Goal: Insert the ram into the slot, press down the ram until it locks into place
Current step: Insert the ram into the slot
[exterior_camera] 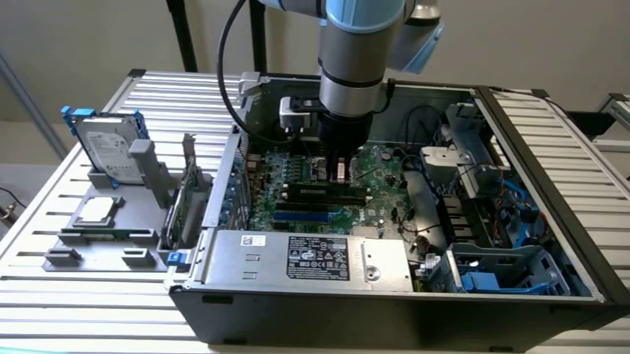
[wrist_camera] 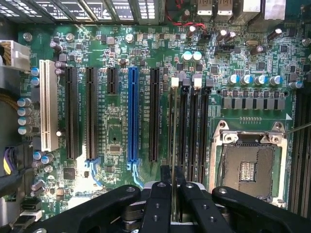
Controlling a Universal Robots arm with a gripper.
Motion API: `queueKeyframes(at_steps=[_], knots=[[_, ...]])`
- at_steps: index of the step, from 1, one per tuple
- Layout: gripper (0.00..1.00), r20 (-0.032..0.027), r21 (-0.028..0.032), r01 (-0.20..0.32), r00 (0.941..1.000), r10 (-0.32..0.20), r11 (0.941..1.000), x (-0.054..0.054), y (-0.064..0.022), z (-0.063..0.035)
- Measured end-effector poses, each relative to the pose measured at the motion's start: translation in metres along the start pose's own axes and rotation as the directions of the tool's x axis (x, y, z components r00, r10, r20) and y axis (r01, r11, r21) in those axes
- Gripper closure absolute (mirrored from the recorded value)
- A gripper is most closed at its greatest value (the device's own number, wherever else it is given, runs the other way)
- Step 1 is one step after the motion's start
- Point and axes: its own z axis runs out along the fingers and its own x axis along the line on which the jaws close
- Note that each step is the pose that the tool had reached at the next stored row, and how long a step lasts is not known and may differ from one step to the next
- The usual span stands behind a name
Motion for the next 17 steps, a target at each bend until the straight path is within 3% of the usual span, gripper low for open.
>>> queueKeyframes(at_steps=[17], knots=[[0.86, -0.0049, 0.0002, 0.0, 1.0, 0.0, 1.0, -0.0038, 0.0, 0.0036]])
